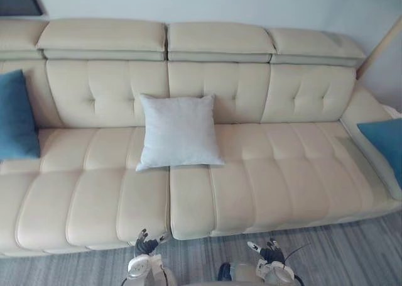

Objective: Pick up cushions and gather them together orderly.

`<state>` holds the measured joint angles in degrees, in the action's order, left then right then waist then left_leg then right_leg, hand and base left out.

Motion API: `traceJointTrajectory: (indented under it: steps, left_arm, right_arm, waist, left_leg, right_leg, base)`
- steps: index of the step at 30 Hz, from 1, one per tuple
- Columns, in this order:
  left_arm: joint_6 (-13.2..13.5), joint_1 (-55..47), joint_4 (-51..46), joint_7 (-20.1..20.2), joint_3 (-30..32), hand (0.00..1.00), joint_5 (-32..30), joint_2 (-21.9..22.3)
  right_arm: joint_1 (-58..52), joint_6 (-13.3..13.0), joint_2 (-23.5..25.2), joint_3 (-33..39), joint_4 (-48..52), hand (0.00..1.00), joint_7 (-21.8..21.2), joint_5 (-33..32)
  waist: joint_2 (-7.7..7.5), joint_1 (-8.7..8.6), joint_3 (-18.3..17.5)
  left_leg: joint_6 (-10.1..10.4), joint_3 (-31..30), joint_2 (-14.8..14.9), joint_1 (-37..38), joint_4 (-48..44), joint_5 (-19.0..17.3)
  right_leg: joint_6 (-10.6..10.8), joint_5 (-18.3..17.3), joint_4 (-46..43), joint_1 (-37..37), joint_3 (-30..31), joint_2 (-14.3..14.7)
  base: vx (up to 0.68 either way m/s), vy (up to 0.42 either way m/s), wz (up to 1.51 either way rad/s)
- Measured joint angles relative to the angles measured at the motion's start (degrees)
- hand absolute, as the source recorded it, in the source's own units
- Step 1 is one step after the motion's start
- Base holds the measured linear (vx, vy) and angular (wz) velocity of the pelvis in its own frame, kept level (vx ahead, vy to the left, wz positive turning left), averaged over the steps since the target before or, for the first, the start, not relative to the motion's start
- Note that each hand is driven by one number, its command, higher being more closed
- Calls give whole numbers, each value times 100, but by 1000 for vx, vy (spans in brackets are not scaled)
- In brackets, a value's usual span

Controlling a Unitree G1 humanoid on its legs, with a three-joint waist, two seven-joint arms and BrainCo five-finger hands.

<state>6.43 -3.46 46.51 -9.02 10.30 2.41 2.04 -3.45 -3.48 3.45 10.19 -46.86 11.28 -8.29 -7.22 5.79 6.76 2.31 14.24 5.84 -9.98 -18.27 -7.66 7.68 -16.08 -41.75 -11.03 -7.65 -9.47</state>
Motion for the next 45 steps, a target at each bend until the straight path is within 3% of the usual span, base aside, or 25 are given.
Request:
traceJointTrajectory:
  steps: [1, 4, 6, 7, 8, 9, 11, 12, 14, 15, 16, 19, 20, 25, 30, 31, 32, 33, 35, 37, 40, 42, 44, 45]
  left_arm:
    - [1, 3, -144, -54, -85, 0, 0, -8]
    - [10, 61, -203, -82, -175, 0, 0, 108]
    - [-4, 76, -194, -82, -473, 0, -6, 102]
    - [-2, 63, -206, -82, -500, 0, -10, 97]
    - [-9, 42, -204, -81, -538, 0, -14, 61]
    - [-13, 60, -220, -80, -585, 0, -18, 6]
    - [-39, 73, -251, -74, -683, 0, -57, -16]
    - [-57, 103, -265, -72, -727, 0, -114, -24]
    - [-62, 68, -261, -73, -702, 0, -114, -12]
    - [-63, 50, -260, -74, -691, 0, -113, -6]
    - [-69, 31, -232, -73, -667, 0, -111, -5]
    - [-75, -19, -179, -81, -505, 0, -111, -24]
    - [-73, -72, -56, -77, -489, 0, -115, -18]
    - [-74, -53, 183, -67, -459, 0, -126, -48]
    - [-75, 25, 417, -42, -454, 0, -234, -63]
    - [-81, 18, 435, -38, -435, 0, -235, -70]
    - [-89, 19, 473, -30, -318, 0, -233, -84]
    - [-118, 59, 483, -34, -282, 0, -233, -111]
    - [-139, 163, 508, -35, -297, 0, -233, -129]
    - [-136, 230, 533, -32, -331, 0, -233, -145]
    - [-112, 302, 668, -12, -437, 0, -238, -227]
    - [-104, 326, 690, 41, -503, 0, -259, -274]
    - [-175, 265, 651, 43, -449, 0, -343, -247]
    - [-179, 216, 463, 43, -443, 0, -347, -243]
  right_arm:
    - [47, 2, 0, -30, -28, 0, 14, 61]
    - [389, -49, -115, -30, 19, 0, 56, 80]
    - [482, -48, -215, -23, 25, 0, 91, 80]
    - [456, -40, -209, -23, 22, 0, 105, 80]
    - [337, -1, -183, -21, 11, 0, 119, 80]
    - [281, 7, -161, -21, -23, 0, 119, 81]
    - [280, 14, -202, -18, -117, 0, 123, 81]
    - [263, 47, -247, -19, -149, 0, 119, 82]
    - [219, 63, -243, -24, -142, 0, 110, 81]
    - [219, 66, -234, -24, -142, 0, 109, 81]
    - [211, 80, -184, -18, -154, 0, 97, 78]
    - [79, 84, -15, -15, -146, 0, 50, 79]
    - [-98, 87, -4, 36, -146, 0, 22, 78]
    - [-229, 83, -5, 124, -146, 0, 4, -8]
    - [-197, 77, 2, 310, -146, 0, 2, -83]
    - [-143, 78, 2, 298, -170, 0, -1, -82]
    - [27, 70, -2, 287, -257, 0, 3, -78]
    - [239, 78, -46, 291, -422, 0, 4, -76]
    - [222, 74, -177, 309, -543, 0, 8, -57]
    - [231, 77, -413, 290, -776, 0, 0, -32]
    - [238, 77, -517, 290, -837, 0, 3, -14]
    - [140, 71, -532, 312, -819, 0, 11, -20]
    - [83, 67, -478, 302, -759, 0, 57, -61]
    - [79, 63, -469, 305, -747, 0, 87, -62]
  waist:
    - [-12, 116, 11]
    - [379, 189, 134]
    - [697, 144, 348]
    - [693, 111, 361]
    - [631, 61, 388]
    - [573, 50, 413]
    - [560, 11, 430]
    - [507, -2, 458]
    - [503, -6, 451]
    - [516, -5, 446]
    - [504, -11, 450]
    - [525, -12, 370]
    - [554, -43, 189]
    - [551, -114, 38]
    - [634, -218, 38]
    - [677, -228, 11]
    - [833, -188, 0]
    - [787, -237, -16]
    - [859, -263, 41]
    - [999, -248, 75]
    - [1061, -320, 73]
    - [959, -390, 170]
    - [855, -352, 415]
    - [794, -291, 465]
  left_leg:
    - [1, -8, 22, -169, -236, -2]
    - [151, -71, 320, -485, -419, 93]
    - [243, -217, 496, -703, -365, 419]
    - [240, -243, 478, -695, -257, 542]
    - [300, -335, 418, -592, 149, 886]
    - [356, -375, 382, -601, 291, 919]
    - [235, -458, 366, -705, -118, 834]
    - [118, -625, 300, -712, -583, 533]
    - [199, -912, 261, -497, -1014, -21]
    - [222, -960, 263, -382, -987, -147]
    - [343, -1004, 174, -146, -671, -571]
    - [283, -770, 122, 1, -604, -614]
    - [230, -675, 56, 61, -563, -671]
    - [198, -371, -63, 244, -280, -689]
    - [220, 343, 114, 517, -201, -812]
    - [127, 590, 220, 532, -222, -755]
    - [46, 828, 435, 459, -179, -648]
    - [37, 1162, 500, 514, -161, -629]
    - [39, 1328, 470, 648, -210, -630]
    - [49, 1206, 380, 950, -59, -621]
    - [94, 1014, 403, 1094, -99, -593]
    - [97, 751, 597, 876, -991, -589]
    - [-387, 67, 939, 93, -3061, -25]
    - [-258, -246, 890, -180, -3481, -224]
  right_leg:
    - [-37, -195, 425, 368, 46, 56]
    - [-283, -201, 1663, 786, -129, 490]
    - [-672, -20, 2172, 880, -322, 739]
    - [-696, -7, 2159, 871, -377, 736]
    - [-750, 24, 2101, 814, -530, 677]
    - [-884, 53, 2092, 696, -656, 605]
    - [-1000, 81, 2083, 591, -747, 549]
    - [-986, 167, 2087, 544, -747, 473]
    - [-903, 277, 2053, 389, -611, 394]
    - [-859, 276, 2023, 345, -554, 394]
    - [-734, 283, 1866, 138, -322, 384]
    - [-581, 533, 2156, 256, -87, 376]
    - [-492, 715, 2437, 340, 59, 365]
    - [-434, 1011, 2861, 338, 480, 393]
    - [-410, 1297, 3078, 233, 1161, 678]
    - [-481, 1493, 3179, 120, 1082, 778]
    - [-851, 1781, 3408, 21, 540, 847]
    - [-1084, 1502, 3128, -97, -757, 643]
    - [-1148, 1288, 3026, 49, -1876, 450]
    - [-1157, 1254, 2970, 131, -1608, 564]
    - [-1128, 1077, 2936, 191, -1409, 648]
    - [-1139, 883, 2796, 342, -1457, 665]
    - [-1230, 566, 2751, 820, -1380, 800]
    - [-1310, 447, 2687, 865, -1304, 825]
  base:
    - [-128, -169, 0]
    - [-260, -117, -12]
    - [-317, -92, 14]
    - [-373, -118, 50]
    - [-312, -97, 56]
    - [-383, -93, 58]
    - [-275, 8, 31]
    - [-223, 90, 12]
    - [-203, 160, -7]
    - [-152, 210, -38]
    - [-123, 175, -38]
    - [-99, 250, -49]
    - [-17, 191, -42]
    - [26, 103, -46]
    - [116, 52, -86]
    - [100, 13, -154]
    - [97, -53, -193]
    - [122, -53, -167]
    - [138, -78, -105]
    - [147, -76, -106]
    - [116, -82, -46]
    - [88, -110, 15]
    - [87, -106, 6]
    - [124, -52, -39]
